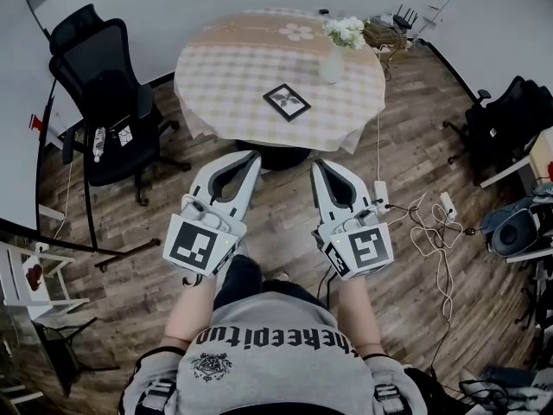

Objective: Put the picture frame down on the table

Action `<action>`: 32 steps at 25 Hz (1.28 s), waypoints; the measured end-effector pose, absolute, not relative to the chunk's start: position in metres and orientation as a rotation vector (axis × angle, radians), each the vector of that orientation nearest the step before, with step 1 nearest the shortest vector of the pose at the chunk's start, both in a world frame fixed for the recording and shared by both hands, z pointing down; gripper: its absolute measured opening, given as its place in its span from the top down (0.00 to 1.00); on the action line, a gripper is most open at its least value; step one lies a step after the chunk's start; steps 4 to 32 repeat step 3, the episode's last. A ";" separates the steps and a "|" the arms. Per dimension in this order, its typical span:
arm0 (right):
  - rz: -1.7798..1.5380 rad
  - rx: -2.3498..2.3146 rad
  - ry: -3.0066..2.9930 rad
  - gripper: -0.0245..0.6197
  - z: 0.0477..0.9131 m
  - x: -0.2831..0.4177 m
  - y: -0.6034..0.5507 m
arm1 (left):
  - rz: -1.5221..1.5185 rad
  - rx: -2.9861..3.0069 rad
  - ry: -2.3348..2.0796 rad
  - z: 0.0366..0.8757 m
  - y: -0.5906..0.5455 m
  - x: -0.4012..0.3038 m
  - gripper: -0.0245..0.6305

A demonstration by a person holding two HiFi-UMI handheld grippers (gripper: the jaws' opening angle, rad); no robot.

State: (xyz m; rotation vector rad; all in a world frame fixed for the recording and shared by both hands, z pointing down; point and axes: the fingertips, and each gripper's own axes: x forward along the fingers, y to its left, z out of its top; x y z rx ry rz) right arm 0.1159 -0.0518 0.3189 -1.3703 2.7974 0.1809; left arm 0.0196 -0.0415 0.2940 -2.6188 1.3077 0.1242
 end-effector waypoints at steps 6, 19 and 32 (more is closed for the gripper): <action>0.184 -1.365 2.798 0.95 0.318 0.115 -0.053 | 0.121 -2.617 1.311 0.294 -0.043 0.020 0.94; 0.184 -1.365 2.798 0.95 0.318 0.115 -0.053 | 0.121 -2.617 1.311 0.294 -0.043 0.020 0.94; 0.184 -1.365 2.798 0.95 0.318 0.115 -0.053 | 0.121 -2.617 1.311 0.294 -0.043 0.020 0.94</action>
